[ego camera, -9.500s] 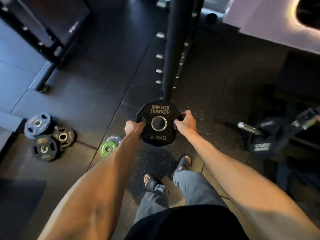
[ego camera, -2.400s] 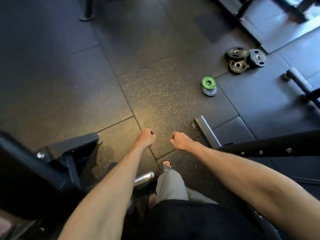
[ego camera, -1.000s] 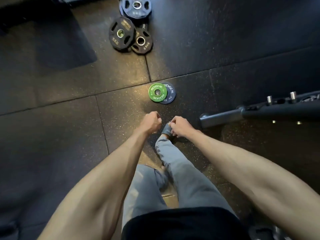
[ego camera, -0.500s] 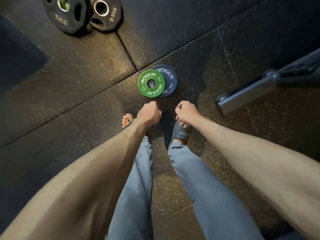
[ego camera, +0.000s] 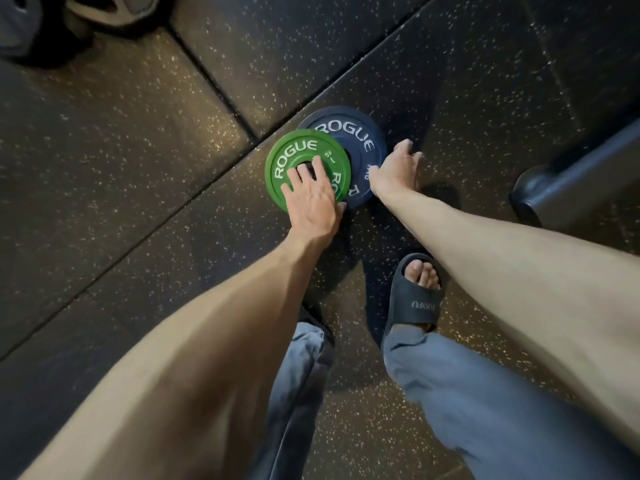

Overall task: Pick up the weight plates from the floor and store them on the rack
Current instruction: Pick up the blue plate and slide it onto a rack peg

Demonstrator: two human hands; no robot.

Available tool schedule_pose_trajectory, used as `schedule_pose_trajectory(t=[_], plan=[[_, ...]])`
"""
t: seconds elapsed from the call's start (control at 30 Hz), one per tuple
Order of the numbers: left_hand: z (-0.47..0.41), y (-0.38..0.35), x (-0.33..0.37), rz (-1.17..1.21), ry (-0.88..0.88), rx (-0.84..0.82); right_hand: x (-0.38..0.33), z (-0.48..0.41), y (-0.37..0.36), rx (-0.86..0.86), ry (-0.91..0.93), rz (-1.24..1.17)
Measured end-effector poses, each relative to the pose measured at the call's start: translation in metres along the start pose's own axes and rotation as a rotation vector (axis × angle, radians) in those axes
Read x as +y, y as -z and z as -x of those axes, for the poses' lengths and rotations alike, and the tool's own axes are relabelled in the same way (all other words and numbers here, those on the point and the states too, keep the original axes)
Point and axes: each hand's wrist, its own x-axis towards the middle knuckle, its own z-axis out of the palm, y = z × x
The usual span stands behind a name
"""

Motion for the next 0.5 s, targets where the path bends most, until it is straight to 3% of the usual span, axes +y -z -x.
schedule_pose_trajectory(t=[0.27,0.5], plan=[[-0.009,-0.015,-0.006,-0.107,-0.134,0.083,-0.024,-0.024,-0.021,0.012,-0.240,-0.177],[-0.005,-0.015,-0.009,-0.081,-0.209,0.108,-0.015,-0.037,-0.021,-0.039,-0.252,-0.252]])
